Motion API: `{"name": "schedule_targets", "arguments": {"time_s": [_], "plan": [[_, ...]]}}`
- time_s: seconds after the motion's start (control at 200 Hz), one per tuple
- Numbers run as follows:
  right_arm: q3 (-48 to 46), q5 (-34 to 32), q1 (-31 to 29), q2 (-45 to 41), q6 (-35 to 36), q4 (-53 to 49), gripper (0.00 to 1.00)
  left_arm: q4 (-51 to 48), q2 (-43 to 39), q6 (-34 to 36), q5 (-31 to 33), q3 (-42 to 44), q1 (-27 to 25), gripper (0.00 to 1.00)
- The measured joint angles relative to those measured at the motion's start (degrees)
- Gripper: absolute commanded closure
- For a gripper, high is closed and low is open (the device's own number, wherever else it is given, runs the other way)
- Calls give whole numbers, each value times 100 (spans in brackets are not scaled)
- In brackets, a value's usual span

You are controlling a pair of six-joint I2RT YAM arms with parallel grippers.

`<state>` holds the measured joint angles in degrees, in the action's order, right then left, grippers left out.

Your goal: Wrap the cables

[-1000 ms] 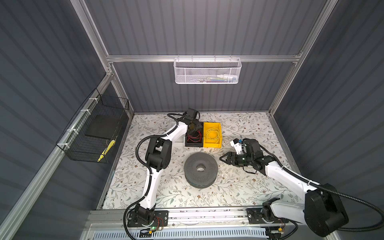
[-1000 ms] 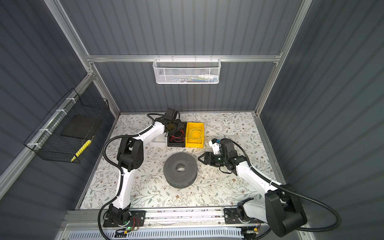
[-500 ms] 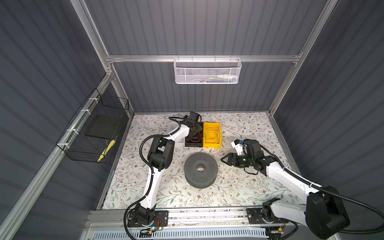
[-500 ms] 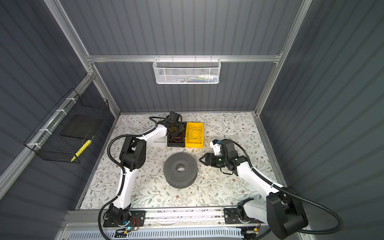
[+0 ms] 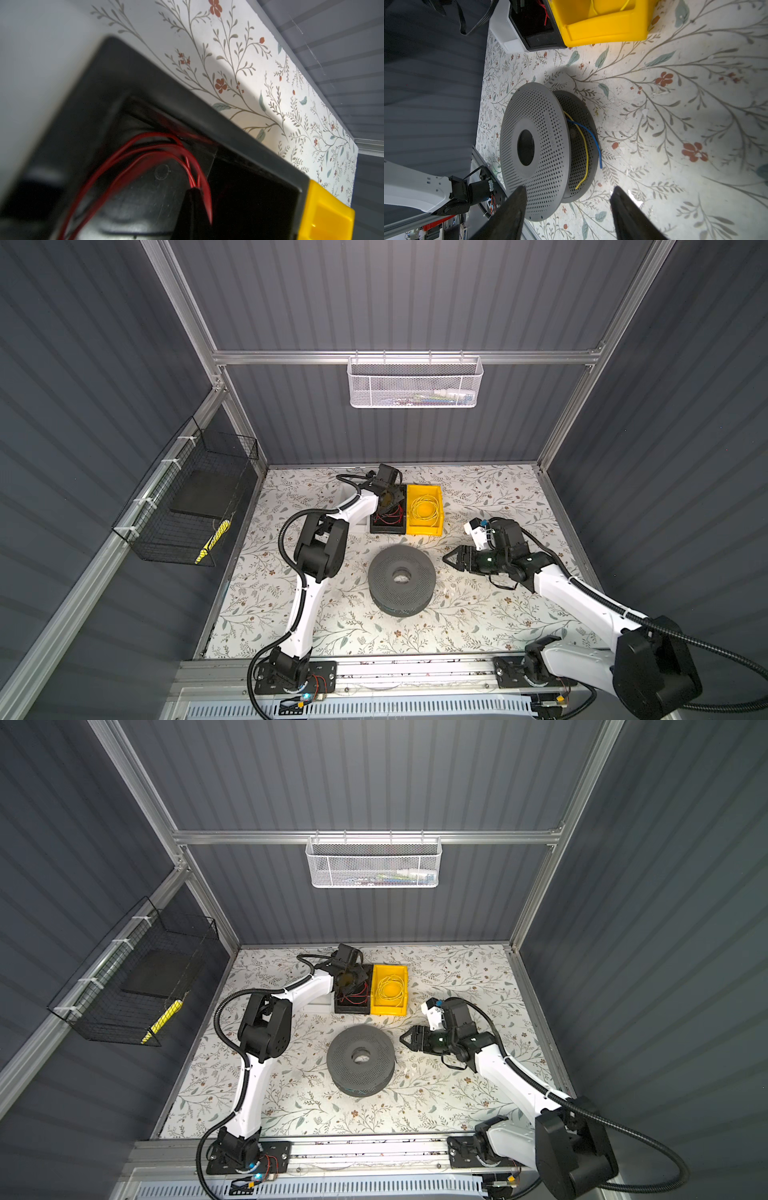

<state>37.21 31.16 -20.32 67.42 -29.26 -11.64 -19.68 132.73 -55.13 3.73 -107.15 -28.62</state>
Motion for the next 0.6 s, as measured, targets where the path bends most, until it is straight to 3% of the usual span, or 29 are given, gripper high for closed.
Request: {"name": "schedule_targets", "arguments": {"time_s": [0.465,0.515,0.6], "plan": [[42,-94,2,-52,20,92,32,-238,-1008,101,79,0,-79,100],[42,-98,2,-66,20,92,32,-391,-1064,116,76,0,-92,82],[42,-105,2,-118,24,94,32,-704,-1139,157,15,20,-109,73]]}}
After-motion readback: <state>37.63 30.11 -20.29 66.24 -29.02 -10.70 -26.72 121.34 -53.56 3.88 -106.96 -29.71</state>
